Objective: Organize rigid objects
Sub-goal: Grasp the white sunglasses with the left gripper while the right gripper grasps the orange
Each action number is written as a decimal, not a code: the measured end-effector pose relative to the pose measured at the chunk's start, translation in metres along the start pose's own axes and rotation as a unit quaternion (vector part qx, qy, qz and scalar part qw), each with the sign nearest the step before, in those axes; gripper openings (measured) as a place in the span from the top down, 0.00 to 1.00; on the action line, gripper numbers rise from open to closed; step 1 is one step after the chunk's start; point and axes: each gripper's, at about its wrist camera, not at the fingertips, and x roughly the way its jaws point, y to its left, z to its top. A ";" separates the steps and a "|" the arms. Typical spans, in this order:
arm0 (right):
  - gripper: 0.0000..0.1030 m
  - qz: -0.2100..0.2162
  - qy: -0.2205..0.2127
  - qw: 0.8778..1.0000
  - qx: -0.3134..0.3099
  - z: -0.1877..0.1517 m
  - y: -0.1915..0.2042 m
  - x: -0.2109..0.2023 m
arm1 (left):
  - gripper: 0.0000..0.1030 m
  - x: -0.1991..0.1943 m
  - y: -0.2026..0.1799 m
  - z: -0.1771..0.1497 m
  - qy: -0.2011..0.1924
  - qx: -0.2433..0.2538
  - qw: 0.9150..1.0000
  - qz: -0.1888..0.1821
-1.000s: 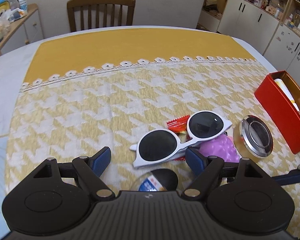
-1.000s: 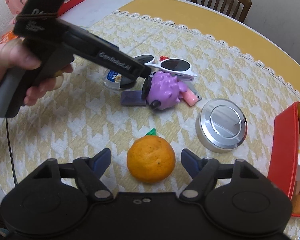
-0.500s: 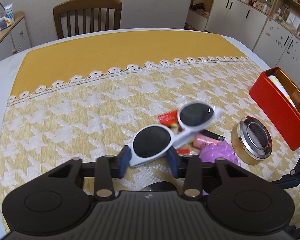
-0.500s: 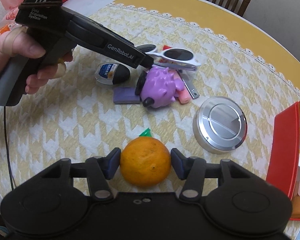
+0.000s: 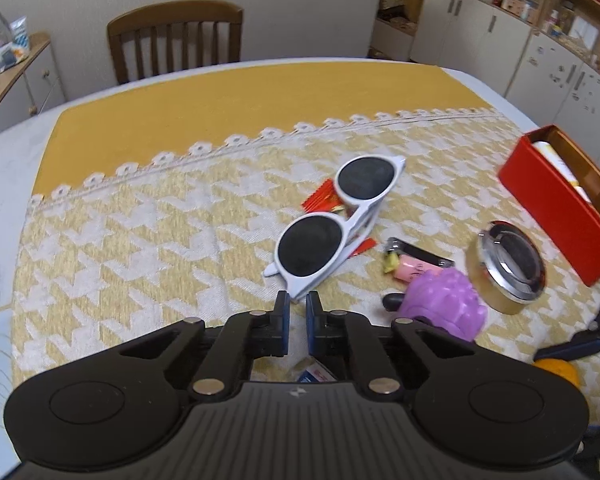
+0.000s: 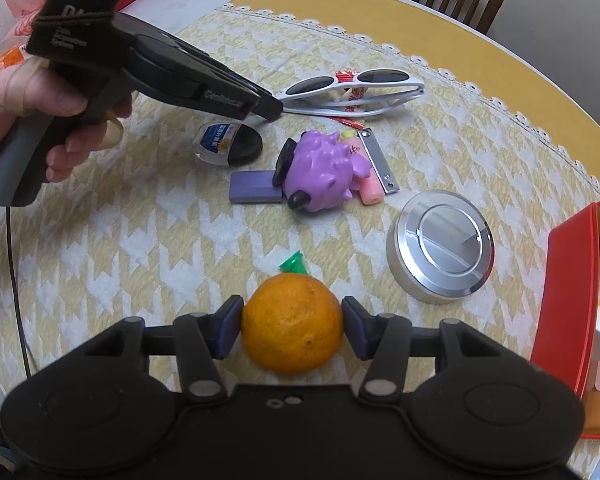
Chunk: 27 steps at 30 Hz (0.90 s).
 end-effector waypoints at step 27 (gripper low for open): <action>0.49 0.011 0.000 1.000 0.023 0.000 -0.005 0.002 | 0.57 0.048 -0.005 0.044 0.004 0.041 0.998 -0.042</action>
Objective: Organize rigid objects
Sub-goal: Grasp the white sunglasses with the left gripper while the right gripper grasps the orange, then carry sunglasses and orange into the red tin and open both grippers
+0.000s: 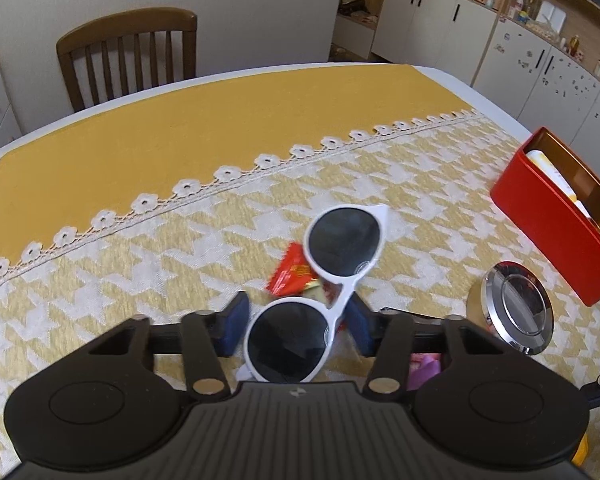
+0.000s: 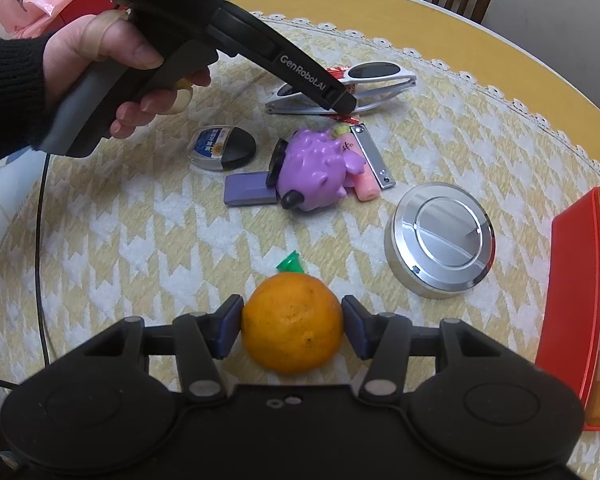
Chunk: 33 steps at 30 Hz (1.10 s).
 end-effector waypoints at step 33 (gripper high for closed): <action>0.50 -0.025 -0.041 0.999 0.012 -0.036 -0.016 -0.089 | 0.81 -0.139 -0.022 -0.023 -0.047 -0.039 0.998 0.004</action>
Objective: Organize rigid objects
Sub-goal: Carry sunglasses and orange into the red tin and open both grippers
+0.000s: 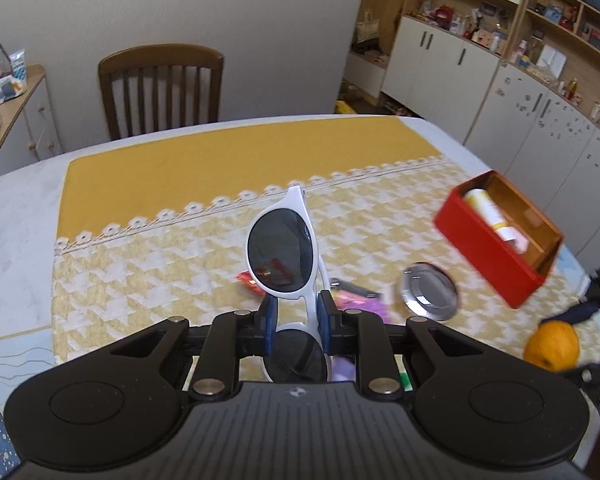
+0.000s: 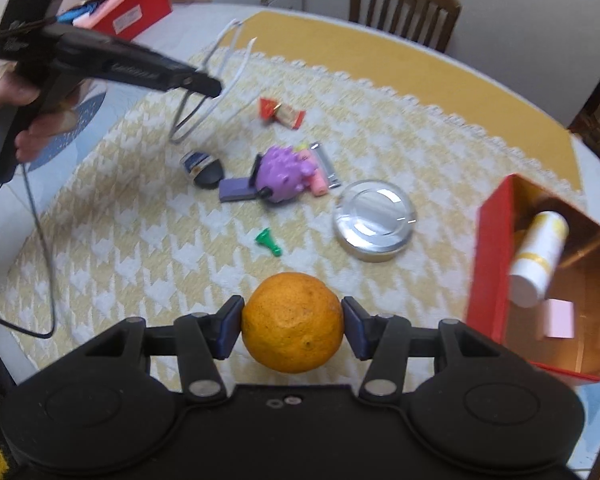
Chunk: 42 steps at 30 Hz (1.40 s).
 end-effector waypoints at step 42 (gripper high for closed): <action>0.50 -0.038 0.014 0.998 -0.040 -0.039 -0.266 0.028 | 0.79 0.178 -0.295 0.074 0.139 0.039 0.988 -0.055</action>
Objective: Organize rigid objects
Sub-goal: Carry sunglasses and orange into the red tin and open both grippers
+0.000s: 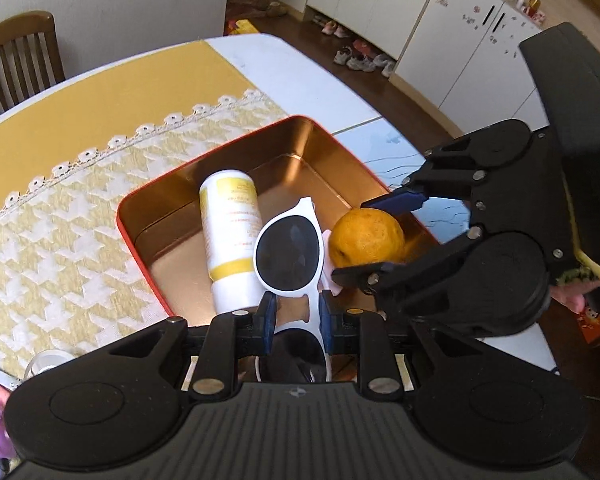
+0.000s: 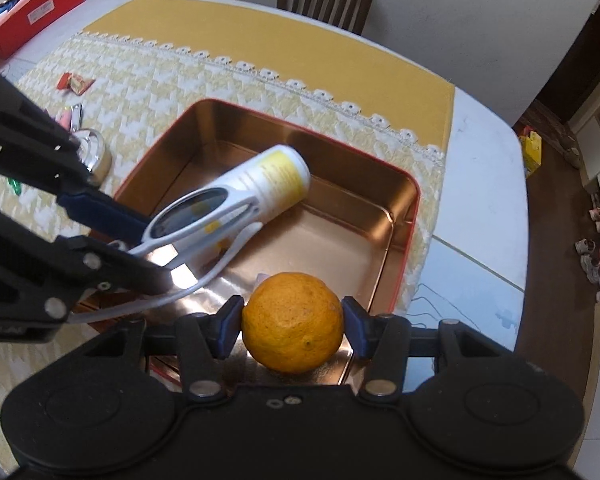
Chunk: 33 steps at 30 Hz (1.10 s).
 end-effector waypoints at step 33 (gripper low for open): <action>0.38 0.017 -0.021 0.999 -0.033 -0.001 -0.006 -0.020 | 0.73 0.008 -0.011 -0.011 0.003 0.001 1.000 0.023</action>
